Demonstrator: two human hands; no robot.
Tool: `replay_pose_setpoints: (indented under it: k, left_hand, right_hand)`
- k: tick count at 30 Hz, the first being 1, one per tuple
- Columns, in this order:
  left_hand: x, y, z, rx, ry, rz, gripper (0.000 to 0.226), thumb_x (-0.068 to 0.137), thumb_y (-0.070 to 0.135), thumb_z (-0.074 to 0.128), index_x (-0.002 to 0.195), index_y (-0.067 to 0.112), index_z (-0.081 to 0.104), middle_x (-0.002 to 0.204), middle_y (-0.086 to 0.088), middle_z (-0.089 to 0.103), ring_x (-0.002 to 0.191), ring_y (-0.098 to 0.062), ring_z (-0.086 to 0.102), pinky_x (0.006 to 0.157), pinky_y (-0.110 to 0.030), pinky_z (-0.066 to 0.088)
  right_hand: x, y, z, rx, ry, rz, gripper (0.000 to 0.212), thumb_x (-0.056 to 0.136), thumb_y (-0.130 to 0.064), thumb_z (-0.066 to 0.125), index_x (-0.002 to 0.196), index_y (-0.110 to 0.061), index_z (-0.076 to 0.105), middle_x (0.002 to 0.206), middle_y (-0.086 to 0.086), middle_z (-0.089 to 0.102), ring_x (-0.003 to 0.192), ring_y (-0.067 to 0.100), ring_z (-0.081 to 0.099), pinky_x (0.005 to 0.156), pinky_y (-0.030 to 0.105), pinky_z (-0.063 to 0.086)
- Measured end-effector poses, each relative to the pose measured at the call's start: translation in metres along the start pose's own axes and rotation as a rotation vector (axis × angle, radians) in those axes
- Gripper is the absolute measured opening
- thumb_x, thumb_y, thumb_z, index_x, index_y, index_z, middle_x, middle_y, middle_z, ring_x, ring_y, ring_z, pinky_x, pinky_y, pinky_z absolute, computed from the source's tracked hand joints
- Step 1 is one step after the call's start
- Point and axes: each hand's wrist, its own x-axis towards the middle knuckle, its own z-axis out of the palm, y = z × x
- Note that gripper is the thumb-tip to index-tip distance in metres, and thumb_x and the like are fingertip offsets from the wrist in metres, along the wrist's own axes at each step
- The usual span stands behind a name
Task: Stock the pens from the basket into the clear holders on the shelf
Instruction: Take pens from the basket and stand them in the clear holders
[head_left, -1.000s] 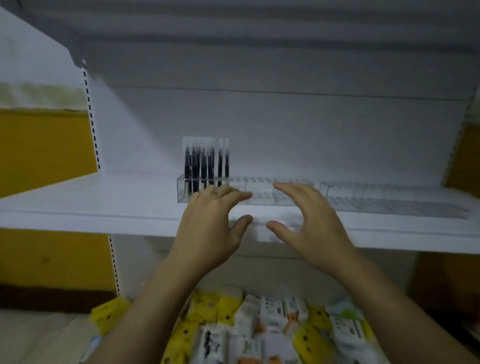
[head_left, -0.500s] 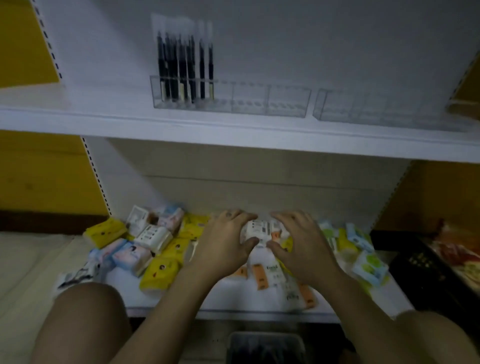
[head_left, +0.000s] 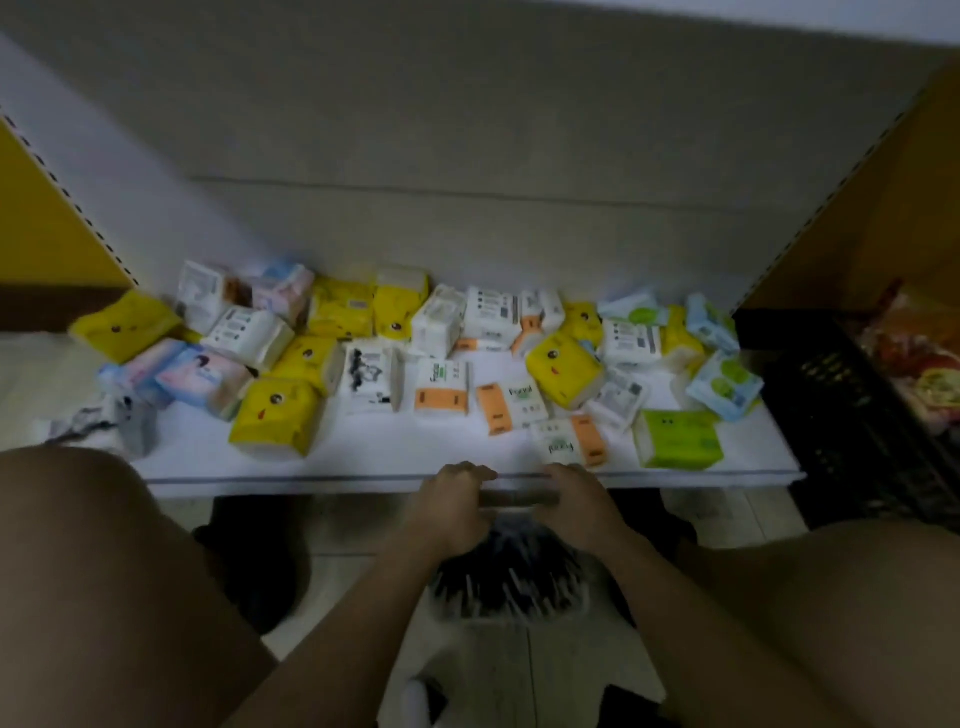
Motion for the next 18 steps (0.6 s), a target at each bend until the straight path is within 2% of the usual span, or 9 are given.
replay_pose_setpoints:
  k: [3, 5, 7, 10, 12, 14, 16, 17, 18]
  left_hand:
    - [0.007, -0.009, 0.021, -0.038, -0.082, -0.028, 0.032, 0.082, 0.027, 0.063, 0.114, 0.024, 0.064, 0.117, -0.001, 0.064, 0.104, -0.023, 0.061, 0.087, -0.037, 0.053]
    - [0.011, -0.017, 0.035, -0.018, -0.137, -0.063, 0.029, 0.086, 0.027, 0.059, 0.113, 0.019, 0.064, 0.114, -0.004, 0.065, 0.103, -0.024, 0.061, 0.085, -0.036, 0.054]
    - [0.016, -0.028, 0.052, 0.001, -0.201, -0.126, 0.029, 0.089, 0.027, 0.056, 0.115, 0.017, 0.063, 0.116, -0.005, 0.063, 0.105, -0.024, 0.059, 0.085, -0.034, 0.052]
    - [0.018, -0.044, 0.081, -0.069, -0.361, -0.225, 0.032, 0.095, 0.022, 0.048, 0.123, 0.012, 0.059, 0.123, -0.011, 0.06, 0.109, -0.026, 0.057, 0.083, -0.03, 0.046]
    - [0.016, -0.053, 0.099, -0.069, -0.471, -0.293, 0.034, 0.098, 0.02, 0.045, 0.127, 0.006, 0.056, 0.127, -0.016, 0.057, 0.113, -0.031, 0.055, 0.09, -0.034, 0.045]
    - [0.009, -0.058, 0.116, -0.088, -0.532, -0.351, 0.035, 0.098, 0.022, 0.044, 0.129, 0.005, 0.05, 0.126, -0.018, 0.056, 0.11, -0.033, 0.056, 0.088, -0.036, 0.046]
    - [0.005, -0.067, 0.141, -0.107, -0.543, -0.417, 0.047, 0.094, 0.032, 0.049, 0.133, 0.009, 0.037, 0.128, -0.018, 0.053, 0.104, -0.031, 0.058, 0.081, -0.034, 0.049]
    - [0.004, -0.068, 0.151, -0.122, -0.546, -0.44, 0.058, 0.09, 0.039, 0.052, 0.136, 0.012, 0.031, 0.13, -0.016, 0.05, 0.103, -0.029, 0.059, 0.08, -0.033, 0.05]
    - [0.004, -0.07, 0.158, -0.151, -0.52, -0.467, 0.064, 0.086, 0.043, 0.054, 0.138, 0.014, 0.028, 0.132, -0.014, 0.049, 0.103, -0.027, 0.059, 0.079, -0.032, 0.051]
  right_hand:
    - [0.007, 0.018, 0.026, -0.01, -0.154, 0.094, 0.019, 0.08, -0.03, 0.066, 0.091, -0.015, 0.061, 0.092, 0.005, 0.064, 0.084, 0.024, 0.063, 0.076, 0.04, 0.054]
    - [0.003, 0.015, 0.033, 0.0, -0.203, 0.1, 0.014, 0.084, -0.019, 0.064, 0.077, -0.012, 0.054, 0.076, 0.005, 0.054, 0.068, 0.018, 0.052, 0.072, 0.036, 0.048]
    - [0.003, 0.017, 0.038, 0.005, -0.27, 0.16, 0.012, 0.087, -0.019, 0.064, 0.088, -0.009, 0.058, 0.087, 0.006, 0.056, 0.078, 0.018, 0.051, 0.079, 0.035, 0.048]
    - [0.012, 0.03, 0.048, -0.028, -0.364, 0.206, 0.039, 0.091, -0.019, 0.062, 0.121, 0.006, 0.055, 0.121, 0.026, 0.056, 0.103, 0.034, 0.059, 0.092, 0.041, 0.049]
    - [0.015, 0.033, 0.043, -0.031, -0.392, 0.231, 0.042, 0.092, -0.018, 0.061, 0.127, 0.003, 0.054, 0.129, 0.024, 0.054, 0.117, 0.036, 0.055, 0.098, 0.038, 0.046]
    - [0.024, 0.04, 0.037, -0.044, -0.367, 0.245, 0.034, 0.092, -0.018, 0.059, 0.123, -0.005, 0.059, 0.124, 0.015, 0.06, 0.115, 0.03, 0.056, 0.09, 0.029, 0.044]
    - [0.033, 0.052, 0.037, -0.062, -0.365, 0.228, 0.013, 0.092, -0.016, 0.056, 0.098, -0.008, 0.064, 0.101, 0.012, 0.061, 0.092, 0.026, 0.06, 0.07, 0.024, 0.043]
    - [0.036, 0.057, 0.038, -0.074, -0.368, 0.239, 0.01, 0.091, -0.014, 0.054, 0.086, -0.007, 0.059, 0.091, 0.011, 0.057, 0.082, 0.025, 0.057, 0.063, 0.022, 0.04]
    - [0.035, 0.059, 0.038, -0.088, -0.371, 0.248, 0.011, 0.091, -0.012, 0.052, 0.083, -0.005, 0.056, 0.088, 0.011, 0.055, 0.081, 0.025, 0.056, 0.061, 0.023, 0.039]
